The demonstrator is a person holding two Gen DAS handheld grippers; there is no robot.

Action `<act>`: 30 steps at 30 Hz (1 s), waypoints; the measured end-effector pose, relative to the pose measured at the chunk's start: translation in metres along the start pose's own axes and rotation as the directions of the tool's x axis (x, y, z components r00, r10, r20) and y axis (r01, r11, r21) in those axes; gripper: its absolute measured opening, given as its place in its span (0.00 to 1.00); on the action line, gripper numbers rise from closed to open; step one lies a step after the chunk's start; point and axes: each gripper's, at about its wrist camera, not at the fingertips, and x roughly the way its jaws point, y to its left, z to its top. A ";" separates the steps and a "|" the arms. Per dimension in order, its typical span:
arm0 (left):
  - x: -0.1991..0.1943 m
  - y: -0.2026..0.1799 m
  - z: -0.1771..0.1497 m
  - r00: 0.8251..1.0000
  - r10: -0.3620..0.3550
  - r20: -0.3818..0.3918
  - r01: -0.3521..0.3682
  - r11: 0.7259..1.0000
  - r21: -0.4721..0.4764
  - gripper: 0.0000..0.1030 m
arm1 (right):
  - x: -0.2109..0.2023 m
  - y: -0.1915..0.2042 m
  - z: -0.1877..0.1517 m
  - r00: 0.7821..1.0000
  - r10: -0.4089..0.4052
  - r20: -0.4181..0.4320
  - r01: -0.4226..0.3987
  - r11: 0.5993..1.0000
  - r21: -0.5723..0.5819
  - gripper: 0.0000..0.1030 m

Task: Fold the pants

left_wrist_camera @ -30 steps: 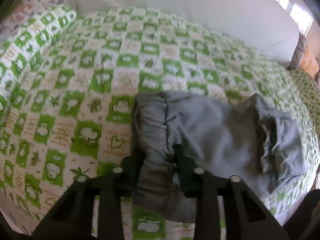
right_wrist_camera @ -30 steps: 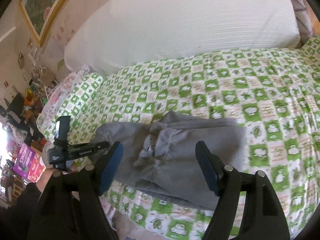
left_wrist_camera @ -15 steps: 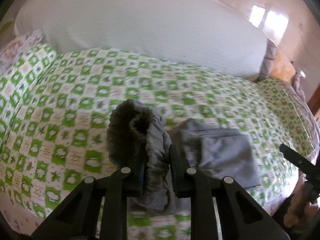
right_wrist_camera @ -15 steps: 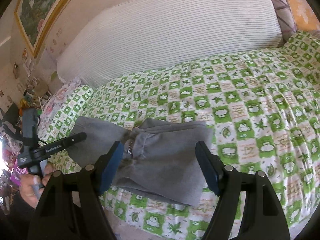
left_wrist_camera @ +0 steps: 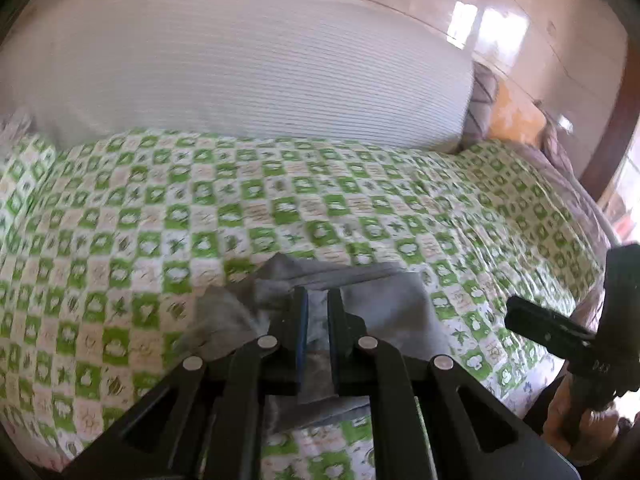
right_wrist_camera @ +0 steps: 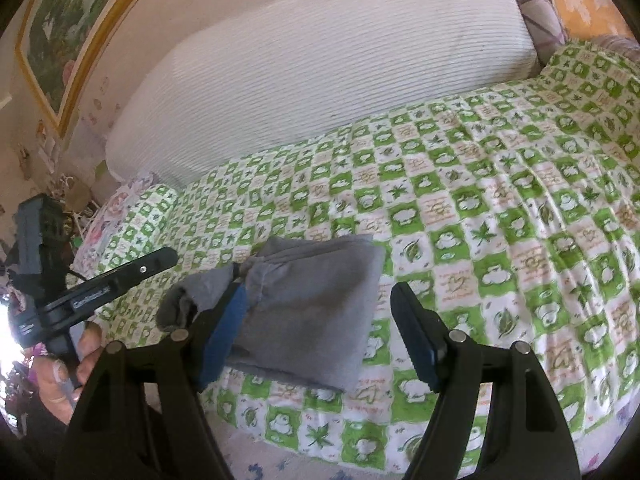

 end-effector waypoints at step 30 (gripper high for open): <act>-0.002 0.088 -0.031 0.992 -0.091 -0.084 0.073 0.977 -0.200 0.09 | 0.129 0.117 -0.004 0.938 0.225 -0.262 -0.250 0.966 -0.064 0.16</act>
